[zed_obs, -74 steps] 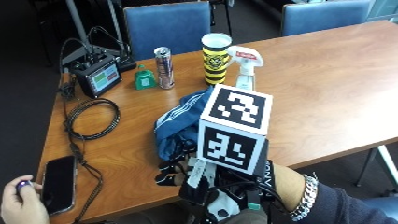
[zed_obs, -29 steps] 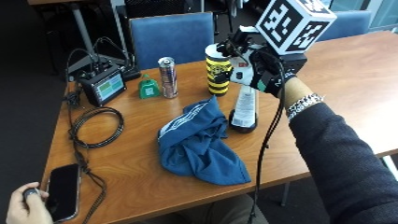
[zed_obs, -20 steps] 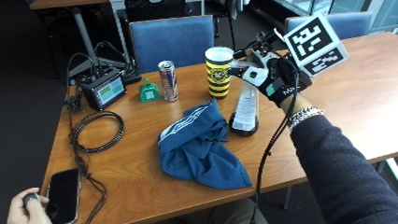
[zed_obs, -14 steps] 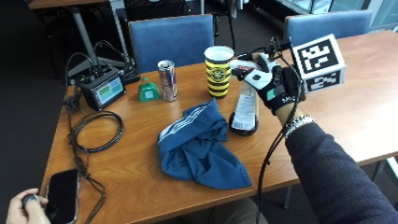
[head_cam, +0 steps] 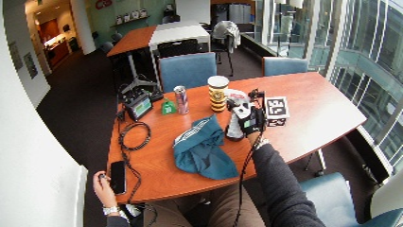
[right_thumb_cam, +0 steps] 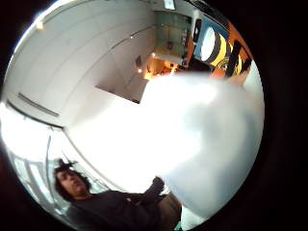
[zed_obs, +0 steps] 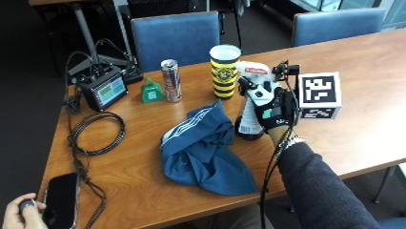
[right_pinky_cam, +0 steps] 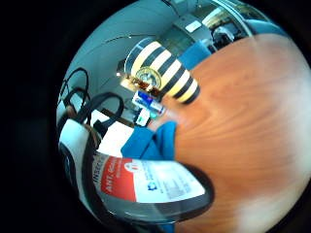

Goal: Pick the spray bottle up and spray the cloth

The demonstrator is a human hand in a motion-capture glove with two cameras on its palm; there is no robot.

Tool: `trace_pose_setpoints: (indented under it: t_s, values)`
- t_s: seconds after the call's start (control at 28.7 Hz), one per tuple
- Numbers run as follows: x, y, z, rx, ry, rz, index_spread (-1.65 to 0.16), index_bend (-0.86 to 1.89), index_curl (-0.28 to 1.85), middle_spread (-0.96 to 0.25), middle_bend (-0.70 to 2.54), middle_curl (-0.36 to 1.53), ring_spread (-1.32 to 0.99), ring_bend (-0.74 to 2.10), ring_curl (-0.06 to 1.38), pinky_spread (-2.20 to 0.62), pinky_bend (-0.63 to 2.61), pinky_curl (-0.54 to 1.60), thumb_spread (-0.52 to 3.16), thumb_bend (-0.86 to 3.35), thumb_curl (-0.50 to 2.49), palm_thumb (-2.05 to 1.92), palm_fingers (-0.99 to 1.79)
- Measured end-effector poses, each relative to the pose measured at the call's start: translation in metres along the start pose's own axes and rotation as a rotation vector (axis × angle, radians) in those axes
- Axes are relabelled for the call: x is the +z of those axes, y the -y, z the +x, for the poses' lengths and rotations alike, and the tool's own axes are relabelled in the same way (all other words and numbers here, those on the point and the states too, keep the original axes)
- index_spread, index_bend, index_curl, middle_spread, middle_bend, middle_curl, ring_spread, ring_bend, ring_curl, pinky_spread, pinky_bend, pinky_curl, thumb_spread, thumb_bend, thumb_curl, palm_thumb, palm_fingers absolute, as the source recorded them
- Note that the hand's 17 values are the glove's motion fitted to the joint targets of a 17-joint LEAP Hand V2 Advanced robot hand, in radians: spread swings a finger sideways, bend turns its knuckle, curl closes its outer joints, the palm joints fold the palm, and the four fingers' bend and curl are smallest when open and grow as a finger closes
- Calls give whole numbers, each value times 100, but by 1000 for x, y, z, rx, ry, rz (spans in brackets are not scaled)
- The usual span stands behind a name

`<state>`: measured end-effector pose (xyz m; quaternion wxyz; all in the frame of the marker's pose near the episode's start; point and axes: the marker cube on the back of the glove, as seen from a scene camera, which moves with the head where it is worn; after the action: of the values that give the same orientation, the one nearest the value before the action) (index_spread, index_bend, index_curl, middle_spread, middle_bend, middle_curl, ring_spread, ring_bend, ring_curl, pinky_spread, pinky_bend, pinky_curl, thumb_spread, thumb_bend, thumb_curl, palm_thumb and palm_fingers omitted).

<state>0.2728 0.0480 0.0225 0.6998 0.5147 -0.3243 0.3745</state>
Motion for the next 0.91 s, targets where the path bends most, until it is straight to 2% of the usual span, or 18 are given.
trace_pose_setpoints:
  t_s: [0.21,0.45,0.59,0.7,0.91]
  values:
    - [-1,9,-29,-166,-77,155,-30,28,36,-26,53,48,-27,62,41,-32,42,37,91,-1,35,75,146]
    - [5,20,-58,-240,-67,231,-30,29,40,-25,57,49,-26,64,42,-34,43,37,95,-2,35,77,145]
    - [9,16,-40,-230,-65,242,-30,30,42,-25,59,50,-26,65,42,-34,42,38,97,-2,35,77,146]
    - [12,4,-9,-168,-82,221,-30,30,43,-25,61,50,-26,65,43,-35,42,38,98,-2,36,78,145]
    - [11,-3,17,-73,-148,79,-29,31,45,-24,62,50,-25,66,43,-34,43,38,98,-2,36,78,144]
